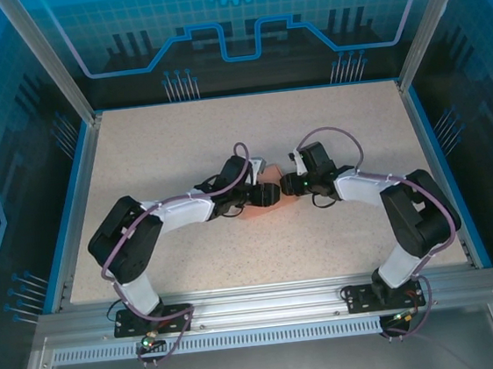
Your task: Fold the paper box
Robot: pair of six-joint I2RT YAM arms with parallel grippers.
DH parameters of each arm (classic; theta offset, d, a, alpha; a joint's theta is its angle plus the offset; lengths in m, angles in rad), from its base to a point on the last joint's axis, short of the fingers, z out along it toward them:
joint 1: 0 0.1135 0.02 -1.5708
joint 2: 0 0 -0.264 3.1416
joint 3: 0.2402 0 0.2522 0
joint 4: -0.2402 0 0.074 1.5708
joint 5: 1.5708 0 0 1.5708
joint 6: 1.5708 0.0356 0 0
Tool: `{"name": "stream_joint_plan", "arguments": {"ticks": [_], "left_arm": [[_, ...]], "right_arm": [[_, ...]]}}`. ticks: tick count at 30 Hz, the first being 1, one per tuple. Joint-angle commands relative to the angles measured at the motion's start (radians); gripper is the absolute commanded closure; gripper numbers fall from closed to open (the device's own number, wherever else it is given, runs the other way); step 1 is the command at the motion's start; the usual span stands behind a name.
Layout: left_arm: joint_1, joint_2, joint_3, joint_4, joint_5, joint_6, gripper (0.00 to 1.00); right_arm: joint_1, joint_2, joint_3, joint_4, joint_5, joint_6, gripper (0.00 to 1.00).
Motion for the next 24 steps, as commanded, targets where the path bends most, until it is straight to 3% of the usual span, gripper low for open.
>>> {"name": "stream_joint_plan", "arguments": {"ticks": [1, 8, 14, 18, 24], "left_arm": [[0.045, -0.094, -0.023, 0.020, -0.056, 0.029, 0.33], [0.189, -0.116, -0.024, -0.017, -0.029, 0.034, 0.31], [0.267, 0.024, 0.095, -0.102, 0.095, 0.050, 0.30], [0.272, 0.117, 0.184, -0.157, 0.164, 0.079, 0.30], [0.271, 0.205, 0.250, -0.208, 0.248, 0.091, 0.31]], "right_arm": [[0.035, -0.074, 0.022, -0.070, 0.085, -0.080, 0.53], [0.156, -0.145, 0.032, -0.140, 0.243, -0.173, 0.49], [0.181, -0.141, 0.038, -0.208, 0.154, -0.172, 0.48], [0.181, -0.143, 0.040, -0.252, 0.083, -0.188, 0.47], [0.177, -0.130, 0.087, -0.283, 0.072, -0.183, 0.47]]}}
